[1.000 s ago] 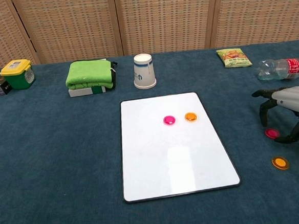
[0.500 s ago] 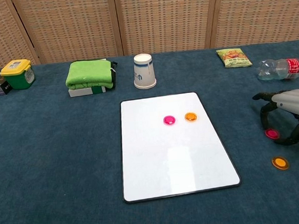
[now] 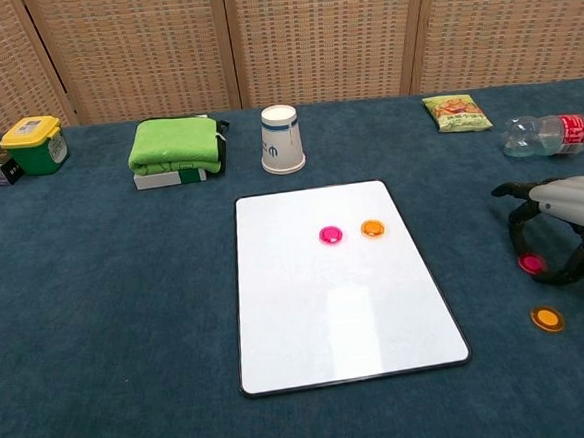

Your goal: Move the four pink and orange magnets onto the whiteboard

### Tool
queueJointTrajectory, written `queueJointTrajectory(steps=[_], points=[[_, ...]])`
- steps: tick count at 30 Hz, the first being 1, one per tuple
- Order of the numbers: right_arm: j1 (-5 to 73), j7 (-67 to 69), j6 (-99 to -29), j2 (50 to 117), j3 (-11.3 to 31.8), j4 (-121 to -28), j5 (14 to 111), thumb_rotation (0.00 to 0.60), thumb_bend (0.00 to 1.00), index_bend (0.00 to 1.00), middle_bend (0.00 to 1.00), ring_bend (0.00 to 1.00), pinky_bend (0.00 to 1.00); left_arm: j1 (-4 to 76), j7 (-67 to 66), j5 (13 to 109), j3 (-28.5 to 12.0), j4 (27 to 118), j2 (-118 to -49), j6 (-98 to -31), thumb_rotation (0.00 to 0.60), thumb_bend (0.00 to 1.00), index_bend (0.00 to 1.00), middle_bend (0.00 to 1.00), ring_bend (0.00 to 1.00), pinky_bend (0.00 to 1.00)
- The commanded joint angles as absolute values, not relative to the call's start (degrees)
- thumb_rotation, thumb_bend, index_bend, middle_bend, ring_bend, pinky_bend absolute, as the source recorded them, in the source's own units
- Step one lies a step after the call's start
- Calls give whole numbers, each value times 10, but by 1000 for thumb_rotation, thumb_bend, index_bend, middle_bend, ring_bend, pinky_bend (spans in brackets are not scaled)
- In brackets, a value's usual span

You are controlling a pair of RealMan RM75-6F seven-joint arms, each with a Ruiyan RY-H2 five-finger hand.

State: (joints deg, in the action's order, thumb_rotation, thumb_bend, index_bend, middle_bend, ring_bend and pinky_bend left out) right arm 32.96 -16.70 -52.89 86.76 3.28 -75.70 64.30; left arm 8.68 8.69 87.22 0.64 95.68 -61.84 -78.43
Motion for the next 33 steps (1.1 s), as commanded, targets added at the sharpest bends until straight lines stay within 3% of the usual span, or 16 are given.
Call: queueJointTrajectory(steps=[1,7,13,20,33], points=[[335,-165,-529,859,42,-775,648,600,363,530,0,0,0,87,86,872,6,957,-618,-784,600,24,0,0,0,0],[377,-206,-526,848,86,-853,640,600,363,530,0,0,0,89,85,872,6,958,-618,-781,600,24,0,0,0,0],[442,-294,-513,893,132,-875,561,600,363,530,0,0,0,89,89,873,8,957,-616,-778,600,24,0,0,0,0],[494,-369,-517,959,137,-852,473,600,363,530,0,0,0,90,96,872,9,957,-613,-774,600,24,0,0,0,0],[539,-416,-530,1027,134,-790,425,600,363,530,0,0,0,93,99,869,10,959,-611,-767,600,24,0,0,0,0]])
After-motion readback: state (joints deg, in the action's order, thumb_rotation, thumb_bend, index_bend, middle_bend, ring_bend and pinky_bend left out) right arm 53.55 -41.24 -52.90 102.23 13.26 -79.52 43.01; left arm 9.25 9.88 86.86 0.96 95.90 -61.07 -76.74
